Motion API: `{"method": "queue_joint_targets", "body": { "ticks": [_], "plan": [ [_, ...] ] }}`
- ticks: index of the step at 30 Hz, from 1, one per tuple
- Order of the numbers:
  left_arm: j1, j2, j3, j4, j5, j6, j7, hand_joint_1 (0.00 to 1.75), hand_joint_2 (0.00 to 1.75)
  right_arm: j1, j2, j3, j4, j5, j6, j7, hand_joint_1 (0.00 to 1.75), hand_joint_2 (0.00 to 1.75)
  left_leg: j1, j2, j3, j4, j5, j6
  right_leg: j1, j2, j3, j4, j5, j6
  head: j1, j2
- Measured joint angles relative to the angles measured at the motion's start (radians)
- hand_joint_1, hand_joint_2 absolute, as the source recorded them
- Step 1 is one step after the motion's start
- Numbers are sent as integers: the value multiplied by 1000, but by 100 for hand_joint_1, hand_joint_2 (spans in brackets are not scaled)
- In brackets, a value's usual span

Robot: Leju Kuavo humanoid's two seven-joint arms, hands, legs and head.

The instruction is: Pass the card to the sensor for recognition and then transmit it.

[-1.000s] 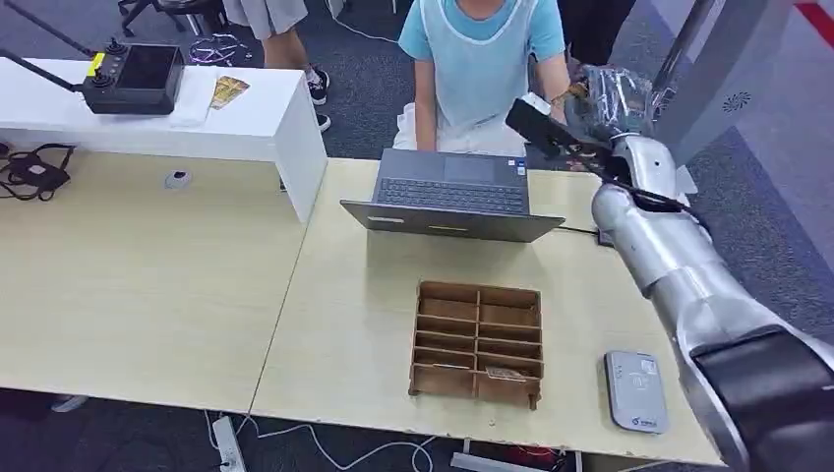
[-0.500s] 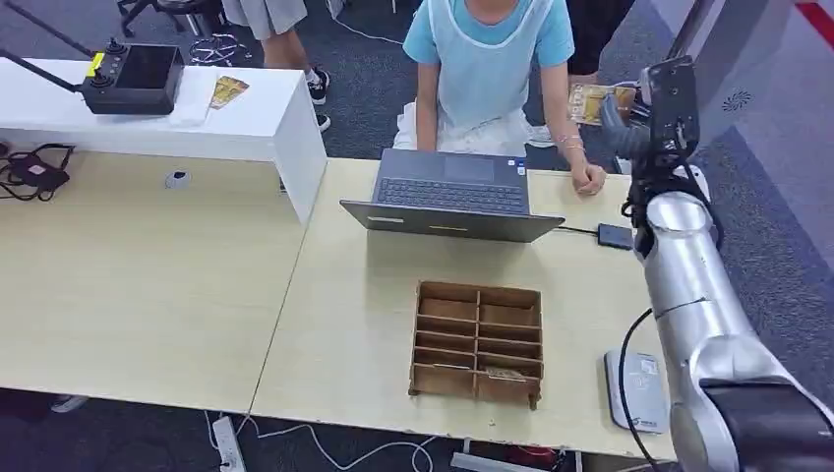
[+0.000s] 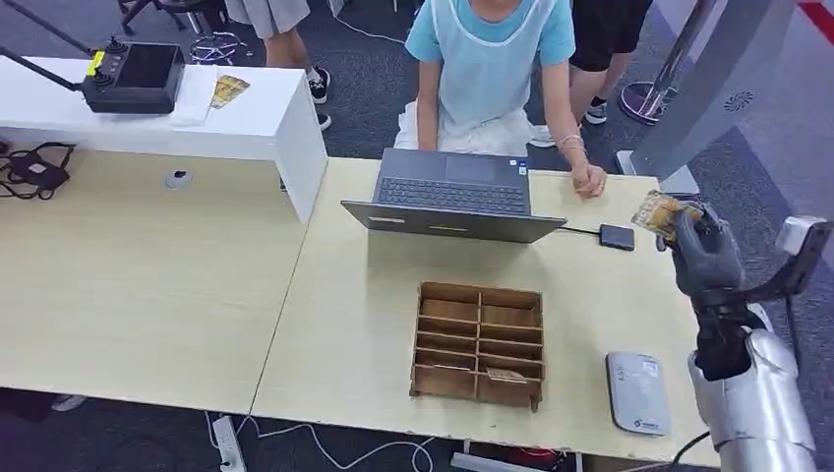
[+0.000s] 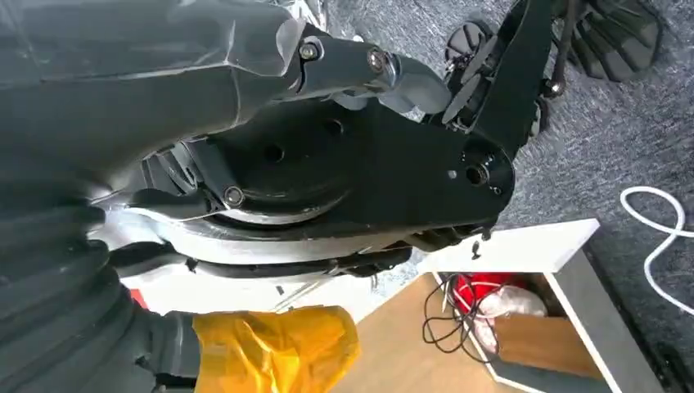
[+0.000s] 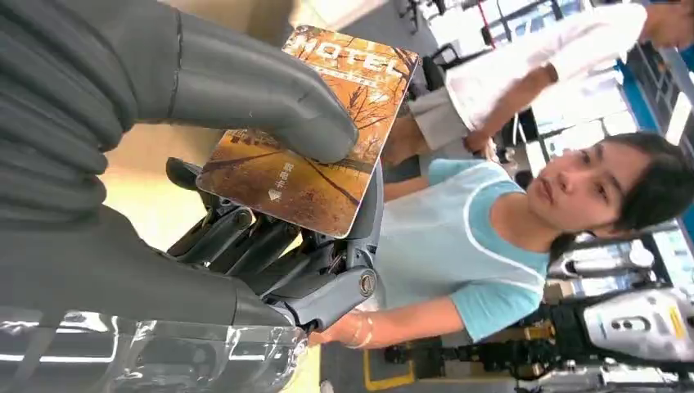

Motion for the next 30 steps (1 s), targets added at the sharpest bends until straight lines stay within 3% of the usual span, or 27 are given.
{"method": "queue_joint_targets", "body": {
  "ticks": [7,13,20,30],
  "plan": [
    [2,0,16,0,0,12,1,0,175,217,-79,-2,-151,58,105,-74,175,175,0,1,0,0,0,0,0,0,0,0,0,0,0,0],
    [1,-1,17,0,0,21,3,0,175,330,-141,20,-222,170,130,-99,175,175,0,1,0,0,0,0,0,1,1,0,0,0,0,0],
    [0,-1,18,0,0,26,11,0,175,371,-208,70,-222,284,111,-100,175,175,0,1,1,0,0,0,0,1,1,0,0,0,0,0],
    [0,-1,17,0,0,27,11,0,175,346,-236,127,-109,352,67,-103,175,175,0,1,1,0,0,0,0,1,1,0,0,0,0,0]
  ]
}}
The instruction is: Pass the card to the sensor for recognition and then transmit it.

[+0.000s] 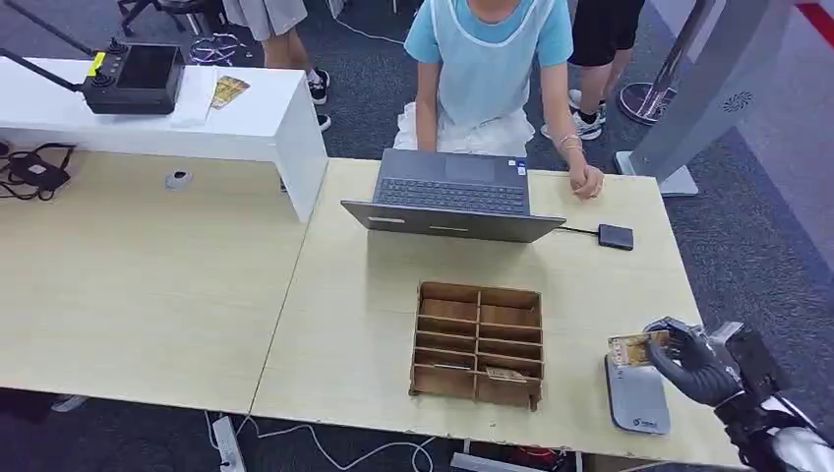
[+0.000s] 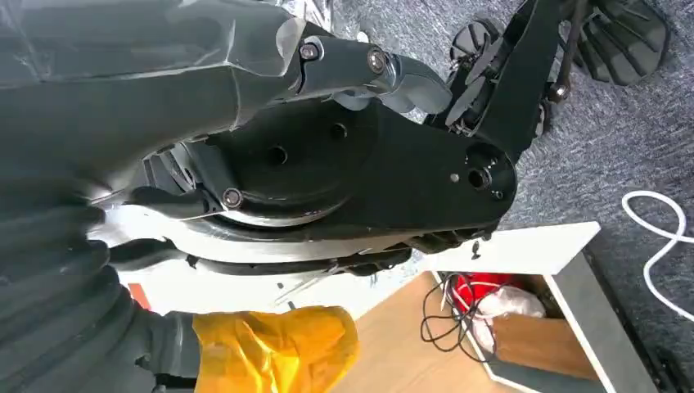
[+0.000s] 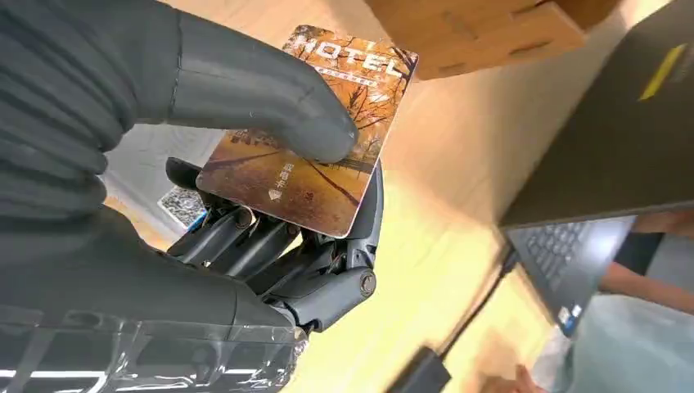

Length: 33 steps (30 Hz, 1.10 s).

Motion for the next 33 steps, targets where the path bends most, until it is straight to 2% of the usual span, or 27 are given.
{"method": "queue_joint_targets", "body": {
  "ticks": [9,24,33],
  "plan": [
    [0,0,0,0,0,1,0,0,175,-9,-8,28,59,48,-32,2,175,175,0,0,0,0,0,0,0,0,0,0,0,0,0,0],
    [0,0,0,0,0,2,0,0,175,-9,-12,47,94,68,-37,2,175,175,0,0,0,0,0,0,0,0,0,0,0,0,0,0],
    [0,0,0,0,0,4,0,0,175,-10,-14,60,100,111,-75,5,175,175,0,0,0,0,0,0,0,0,0,0,0,0,0,0]
  ]
}}
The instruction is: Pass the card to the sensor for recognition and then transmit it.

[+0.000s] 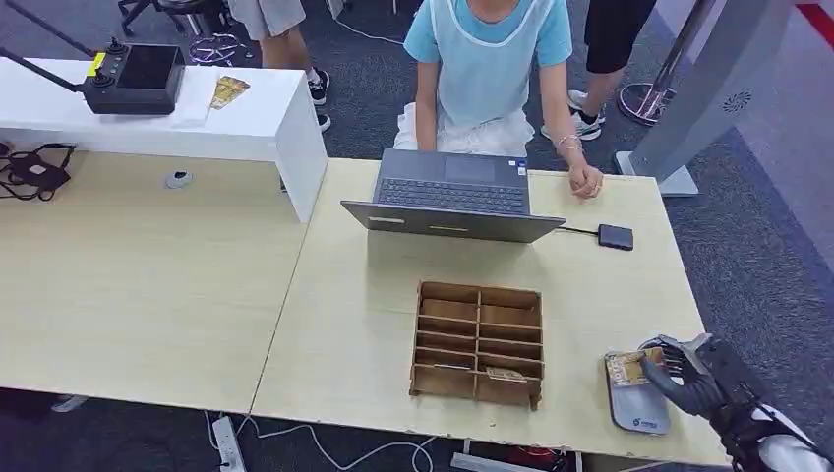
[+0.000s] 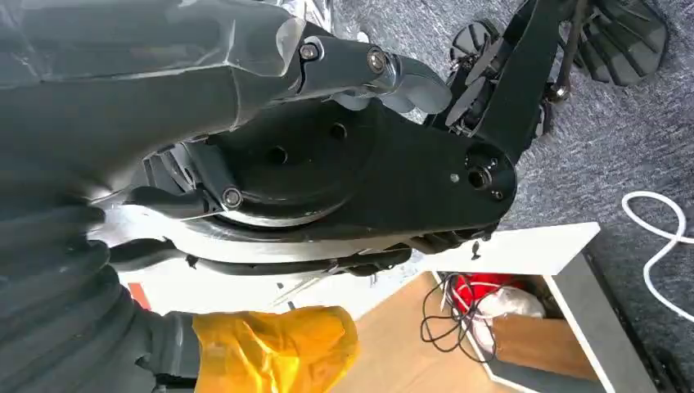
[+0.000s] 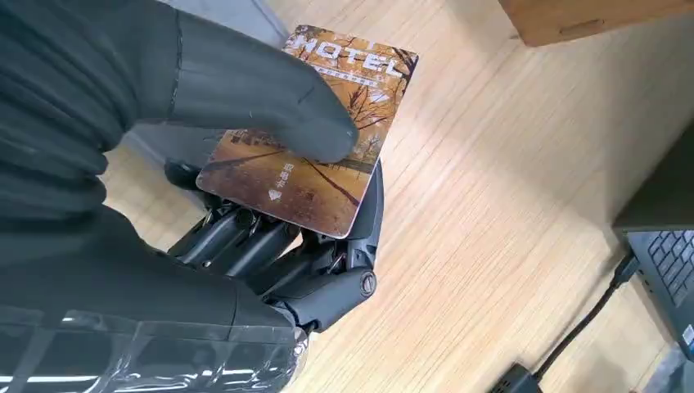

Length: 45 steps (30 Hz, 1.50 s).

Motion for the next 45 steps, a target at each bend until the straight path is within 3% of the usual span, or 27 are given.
{"method": "queue_joint_targets", "body": {
  "ticks": [29,39,45],
  "plan": [
    [-1,-2,0,0,0,10,0,0,175,-7,-12,5,-3,34,-47,28,175,175,0,0,2,0,0,0,0,0,2,0,0,0,0,0],
    [-1,-3,0,0,0,10,-7,0,175,16,-75,-100,-79,-13,-24,0,175,175,-2,2,2,0,-1,1,-2,2,2,0,0,0,0,0],
    [-1,-5,0,0,0,13,-10,0,175,-84,-99,-105,-128,19,-43,34,175,175,-3,2,3,0,-1,1,-3,3,3,1,0,1,0,0]
  ]
}}
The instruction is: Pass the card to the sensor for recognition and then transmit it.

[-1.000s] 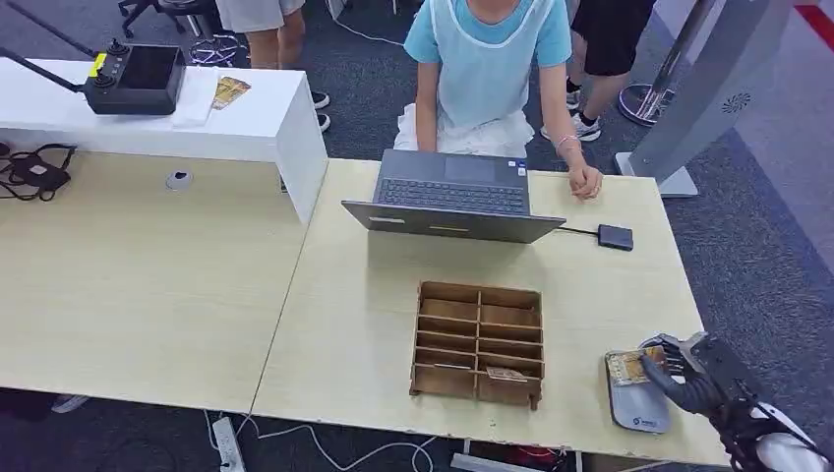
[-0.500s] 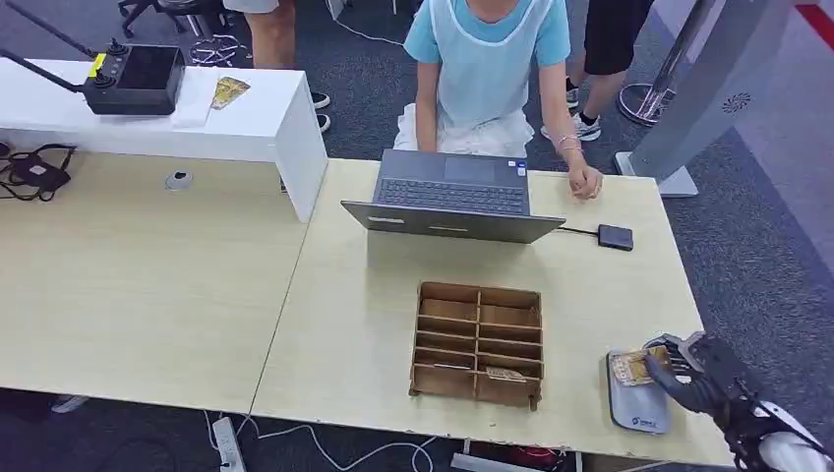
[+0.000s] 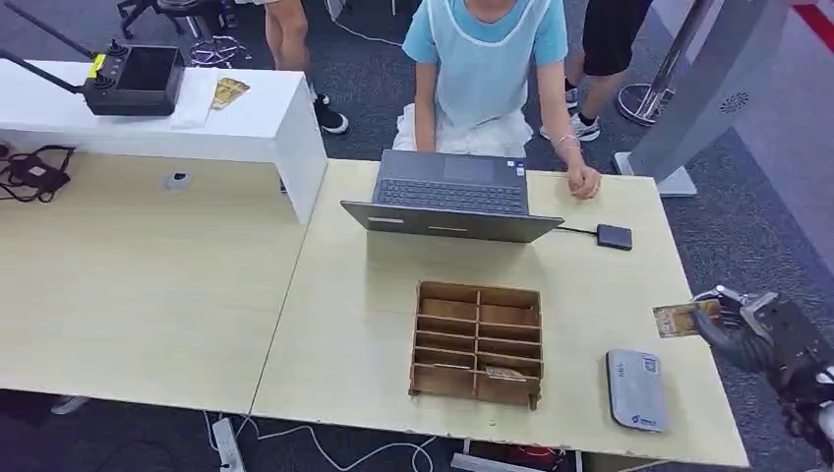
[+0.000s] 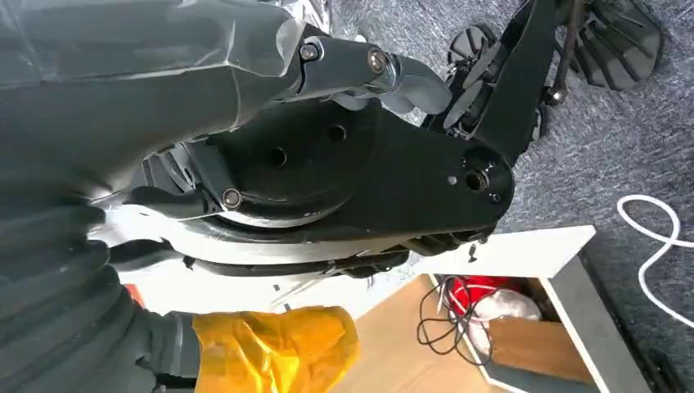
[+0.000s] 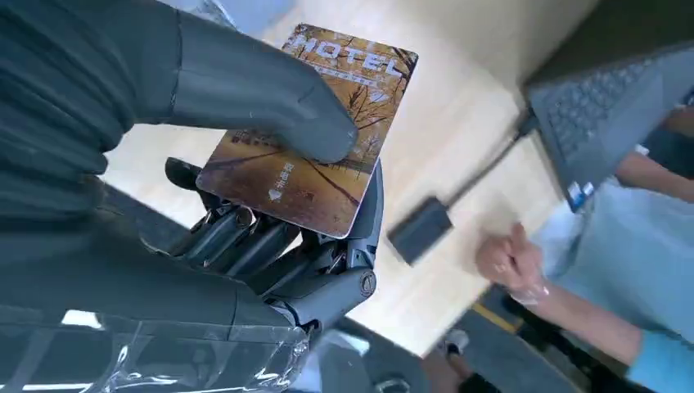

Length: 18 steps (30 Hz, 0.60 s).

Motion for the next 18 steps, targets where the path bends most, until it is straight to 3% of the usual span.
{"method": "queue_joint_targets", "body": {
  "ticks": [4,9,14,18],
  "plan": [
    [0,-1,0,0,0,0,0,0,175,-117,-3,45,-34,117,-103,58,175,175,0,2,1,0,0,0,0,2,0,1,0,0,0,0],
    [-3,-2,0,0,0,-7,5,0,175,-312,19,181,-46,317,-229,141,175,175,0,2,2,0,0,0,0,2,0,2,0,0,0,0],
    [-4,-3,-9,0,0,-16,11,0,175,-516,108,350,-2,457,-295,211,175,175,0,2,1,0,1,-1,0,3,-1,3,0,-1,0,0],
    [-5,-2,-24,0,0,-23,12,0,175,-638,196,467,54,551,-369,223,175,175,0,-1,1,0,2,-2,0,2,-1,4,0,-1,0,0]
  ]
}}
